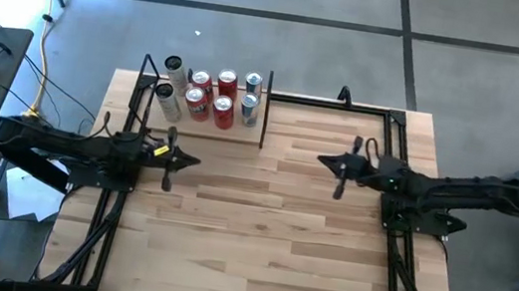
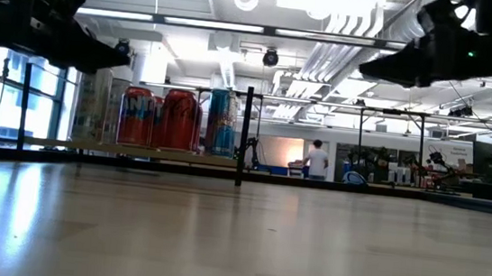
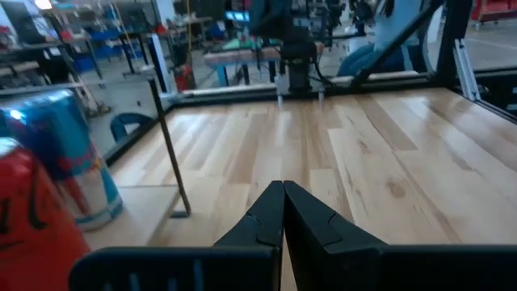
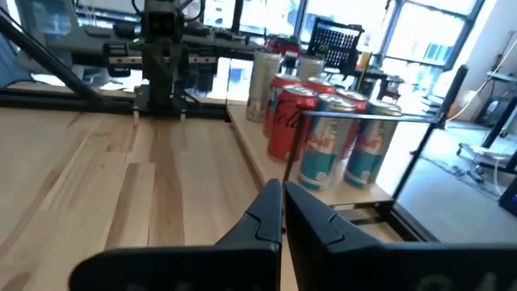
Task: Place canned beverage on shelf
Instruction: Return to Home Position
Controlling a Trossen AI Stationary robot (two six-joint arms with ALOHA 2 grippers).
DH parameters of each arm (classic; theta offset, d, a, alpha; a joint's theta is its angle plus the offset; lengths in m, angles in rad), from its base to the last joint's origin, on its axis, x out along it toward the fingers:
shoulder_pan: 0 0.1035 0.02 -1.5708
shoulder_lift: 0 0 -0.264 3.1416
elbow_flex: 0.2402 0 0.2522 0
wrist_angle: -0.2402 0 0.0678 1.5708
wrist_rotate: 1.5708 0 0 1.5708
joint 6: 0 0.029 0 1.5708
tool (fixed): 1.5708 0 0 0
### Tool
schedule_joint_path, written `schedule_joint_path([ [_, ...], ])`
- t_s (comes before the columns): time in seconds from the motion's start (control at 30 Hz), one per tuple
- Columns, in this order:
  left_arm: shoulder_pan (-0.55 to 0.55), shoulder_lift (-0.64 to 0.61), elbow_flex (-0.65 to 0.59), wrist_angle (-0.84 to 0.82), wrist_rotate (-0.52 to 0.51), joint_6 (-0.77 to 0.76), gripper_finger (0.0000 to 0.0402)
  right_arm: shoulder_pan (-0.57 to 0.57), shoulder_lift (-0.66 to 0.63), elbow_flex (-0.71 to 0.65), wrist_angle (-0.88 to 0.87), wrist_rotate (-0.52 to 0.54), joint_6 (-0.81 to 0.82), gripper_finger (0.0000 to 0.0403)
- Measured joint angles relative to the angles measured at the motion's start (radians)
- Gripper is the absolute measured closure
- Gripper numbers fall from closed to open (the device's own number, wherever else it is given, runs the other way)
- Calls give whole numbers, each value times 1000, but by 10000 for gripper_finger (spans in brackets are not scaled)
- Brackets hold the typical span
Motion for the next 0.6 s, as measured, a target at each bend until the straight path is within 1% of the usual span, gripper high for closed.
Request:
schedule_joint_path([
  [0.13,0,-81,0,-58,-6,26,402,-19,-163,-76,-46,-35,-21,403],
  [0.27,0,-162,0,-147,-10,48,402,-64,-325,-121,-136,-140,8,403],
  [0.4,0,-248,0,-202,-67,61,402,-146,-479,-133,-272,-194,38,403],
  [0.6,0,-376,0,-256,-132,65,402,-298,-664,-133,-389,-354,89,403],
])
